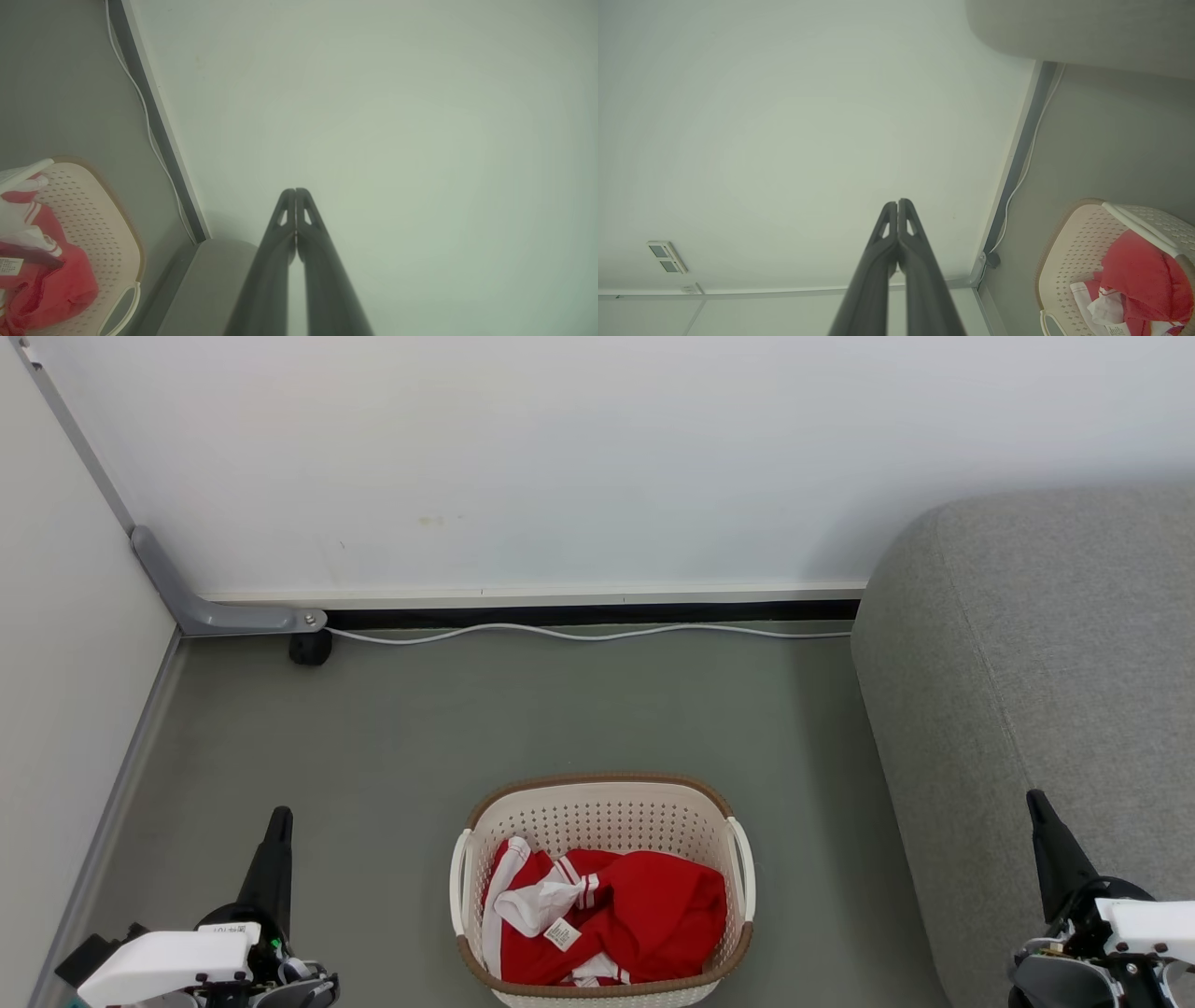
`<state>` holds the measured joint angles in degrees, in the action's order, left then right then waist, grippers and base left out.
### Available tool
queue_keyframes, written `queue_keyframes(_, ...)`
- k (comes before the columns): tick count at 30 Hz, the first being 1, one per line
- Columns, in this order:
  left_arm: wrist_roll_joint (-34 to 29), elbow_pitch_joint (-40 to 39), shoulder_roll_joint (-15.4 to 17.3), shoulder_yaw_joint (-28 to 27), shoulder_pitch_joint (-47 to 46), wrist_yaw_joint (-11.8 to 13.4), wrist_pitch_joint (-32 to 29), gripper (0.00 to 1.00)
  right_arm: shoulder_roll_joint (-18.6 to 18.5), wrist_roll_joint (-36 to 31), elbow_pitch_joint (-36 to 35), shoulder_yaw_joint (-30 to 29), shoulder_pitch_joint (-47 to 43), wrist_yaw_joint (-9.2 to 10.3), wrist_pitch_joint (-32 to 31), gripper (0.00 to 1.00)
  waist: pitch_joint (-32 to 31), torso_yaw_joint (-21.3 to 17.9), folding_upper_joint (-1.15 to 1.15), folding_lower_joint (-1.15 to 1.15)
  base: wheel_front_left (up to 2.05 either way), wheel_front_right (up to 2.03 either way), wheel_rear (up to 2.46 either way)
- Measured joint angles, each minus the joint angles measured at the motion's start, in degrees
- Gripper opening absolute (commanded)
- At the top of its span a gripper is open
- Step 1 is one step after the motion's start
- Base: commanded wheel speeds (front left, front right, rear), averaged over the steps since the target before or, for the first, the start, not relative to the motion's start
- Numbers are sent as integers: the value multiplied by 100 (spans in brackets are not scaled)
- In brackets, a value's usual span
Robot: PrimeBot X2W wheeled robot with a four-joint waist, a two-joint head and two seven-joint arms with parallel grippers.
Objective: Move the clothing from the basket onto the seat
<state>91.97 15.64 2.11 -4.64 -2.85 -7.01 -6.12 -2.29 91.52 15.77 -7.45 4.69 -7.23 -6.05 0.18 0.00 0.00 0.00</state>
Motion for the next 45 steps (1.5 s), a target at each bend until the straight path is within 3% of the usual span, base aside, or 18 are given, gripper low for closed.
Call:
queue_keyframes(44,-1,69,-16,5,28,3,2,0,14,-3,64,14,-24,1,2,0,0,0,0,0,0,0,0)
queue_keyframes(45,-1,146,-43,8,73,3,3,100,40,-3,137,29,-71,1,2,100,1,0,0,0,0,0,0)
